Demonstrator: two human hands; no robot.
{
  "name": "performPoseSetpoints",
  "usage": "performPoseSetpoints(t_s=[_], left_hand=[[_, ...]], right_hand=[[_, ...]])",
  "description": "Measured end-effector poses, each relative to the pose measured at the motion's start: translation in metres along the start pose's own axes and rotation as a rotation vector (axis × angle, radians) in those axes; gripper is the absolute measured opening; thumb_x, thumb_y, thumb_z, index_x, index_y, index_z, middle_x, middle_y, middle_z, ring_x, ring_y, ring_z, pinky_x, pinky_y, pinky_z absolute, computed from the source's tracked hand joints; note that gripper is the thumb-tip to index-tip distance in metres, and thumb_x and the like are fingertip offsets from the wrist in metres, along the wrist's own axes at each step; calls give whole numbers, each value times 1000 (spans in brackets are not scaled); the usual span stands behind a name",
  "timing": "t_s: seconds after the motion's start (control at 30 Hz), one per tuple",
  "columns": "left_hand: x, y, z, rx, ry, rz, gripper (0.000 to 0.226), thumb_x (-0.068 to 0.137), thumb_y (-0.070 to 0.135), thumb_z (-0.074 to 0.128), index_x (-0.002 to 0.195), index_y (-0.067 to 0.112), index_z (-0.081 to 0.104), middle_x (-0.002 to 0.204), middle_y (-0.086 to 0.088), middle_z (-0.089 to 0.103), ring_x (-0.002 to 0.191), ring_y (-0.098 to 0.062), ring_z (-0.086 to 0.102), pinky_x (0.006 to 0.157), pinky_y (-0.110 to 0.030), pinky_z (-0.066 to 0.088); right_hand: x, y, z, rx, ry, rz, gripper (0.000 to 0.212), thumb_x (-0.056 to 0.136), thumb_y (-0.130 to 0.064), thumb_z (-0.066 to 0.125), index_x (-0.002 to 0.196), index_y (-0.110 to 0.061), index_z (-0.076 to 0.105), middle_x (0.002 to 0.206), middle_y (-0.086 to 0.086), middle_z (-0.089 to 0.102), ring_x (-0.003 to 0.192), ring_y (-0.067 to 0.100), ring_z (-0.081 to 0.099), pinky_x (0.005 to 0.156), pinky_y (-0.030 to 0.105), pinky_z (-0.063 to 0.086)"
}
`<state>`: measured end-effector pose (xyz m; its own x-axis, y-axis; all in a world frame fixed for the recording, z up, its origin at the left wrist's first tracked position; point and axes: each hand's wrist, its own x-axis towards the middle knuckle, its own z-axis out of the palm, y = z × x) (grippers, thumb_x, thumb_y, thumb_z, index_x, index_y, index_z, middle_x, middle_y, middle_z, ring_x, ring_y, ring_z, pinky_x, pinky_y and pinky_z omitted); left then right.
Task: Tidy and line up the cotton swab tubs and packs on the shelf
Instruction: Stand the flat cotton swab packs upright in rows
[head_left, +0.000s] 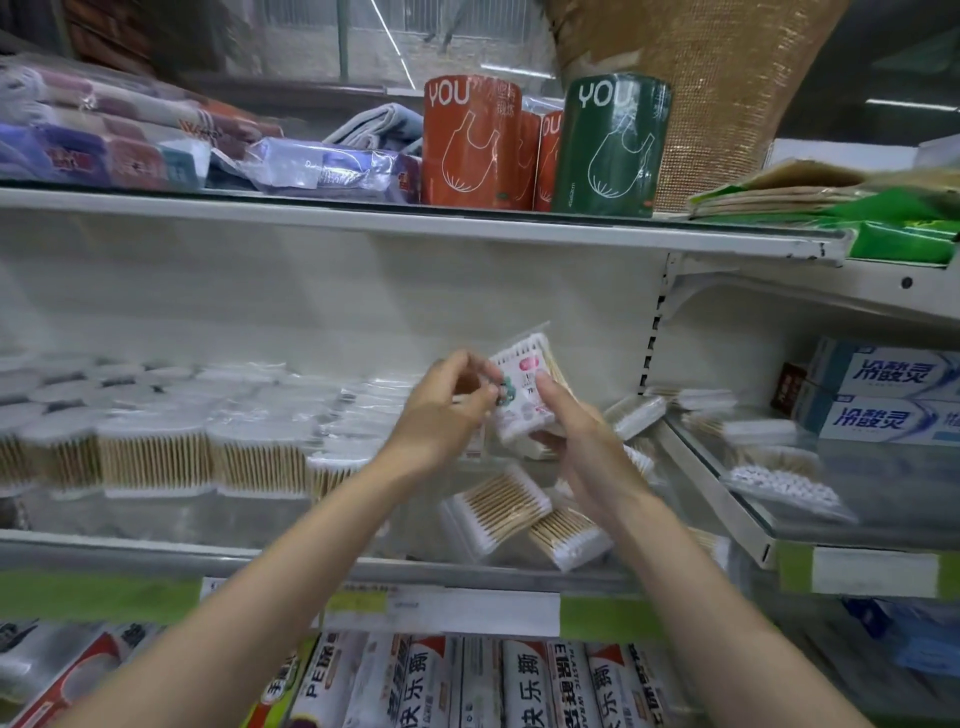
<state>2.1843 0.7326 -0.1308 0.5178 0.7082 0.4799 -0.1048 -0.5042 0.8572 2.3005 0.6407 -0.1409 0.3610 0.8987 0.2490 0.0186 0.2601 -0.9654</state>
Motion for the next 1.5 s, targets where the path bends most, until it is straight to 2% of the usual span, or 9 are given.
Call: performPoseSetpoints(t_s=[0.13, 0.27, 0.5, 0.67, 0.8, 1.03, 1.17, 1.27, 1.5], left_hand=[[21, 3, -30, 261, -38, 98, 36, 83, 8, 67, 104, 21, 41, 80, 1, 53, 74, -14, 58, 69, -25, 50], [37, -3, -48, 608, -64, 187, 24, 82, 15, 68, 99, 19, 52, 85, -1, 63, 82, -18, 61, 78, -32, 51], [43, -21, -57, 1052, -206, 206, 8, 89, 30, 58, 95, 24, 60, 96, 3, 71, 92, -21, 60, 76, -30, 36], [42, -19, -56, 1114, -270, 150, 22, 87, 16, 50, 101, 22, 66, 103, 2, 68, 97, -19, 53, 81, -29, 33], [41, -15, -57, 1125, -340, 87, 25, 87, 16, 49, 104, 23, 65, 110, 1, 63, 104, -20, 49, 86, -32, 37], [41, -9, -55, 1130, -358, 70, 27, 89, 15, 47, 106, 24, 66, 121, -3, 51, 114, -22, 42, 94, -35, 34], [35, -1, -51, 1050, -251, 164, 28, 90, 14, 47, 109, 22, 65, 120, -5, 53, 114, -24, 45, 96, -35, 37], [26, 6, -39, 964, -240, 232, 26, 90, 14, 48, 109, 17, 66, 112, -6, 58, 107, -23, 53, 88, -28, 40], [-3, -16, 8, 1023, -578, 40, 30, 92, 17, 41, 120, 15, 52, 112, -10, 59, 97, -26, 55, 81, -33, 44]], right_hand=[[16, -12, 1, -210, 13, -38, 23, 91, -11, 56, 113, -5, 60, 105, 12, 69, 97, 25, 66, 78, 31, 57], [42, -7, 7, -641, 94, -62, 30, 82, -16, 68, 109, -12, 58, 102, 6, 69, 94, 20, 66, 86, 39, 54], [61, 12, 17, -987, 79, 50, 13, 82, -20, 70, 88, -20, 59, 87, -1, 62, 77, 14, 55, 55, 18, 36], [61, 26, 22, -906, 117, 94, 27, 79, -7, 70, 91, -17, 48, 102, 7, 65, 89, 20, 63, 78, 33, 55], [63, 23, 25, -962, 137, 110, 39, 78, -9, 71, 104, -10, 41, 102, 12, 63, 93, 29, 63, 83, 44, 55], [59, 21, 24, -964, 132, 117, 42, 79, -12, 71, 108, -9, 41, 104, 11, 62, 94, 27, 63, 82, 42, 55], [49, 13, 14, -882, 140, 113, 30, 83, -18, 65, 103, -14, 43, 97, 6, 61, 82, 17, 59, 58, 25, 47], [48, 8, 4, -973, 131, 103, 28, 83, -16, 62, 105, -14, 44, 101, 8, 64, 88, 21, 60, 65, 27, 48], [33, 14, -11, -864, 227, 34, 22, 83, -1, 50, 102, -13, 47, 96, 12, 68, 90, 23, 62, 72, 29, 48]])
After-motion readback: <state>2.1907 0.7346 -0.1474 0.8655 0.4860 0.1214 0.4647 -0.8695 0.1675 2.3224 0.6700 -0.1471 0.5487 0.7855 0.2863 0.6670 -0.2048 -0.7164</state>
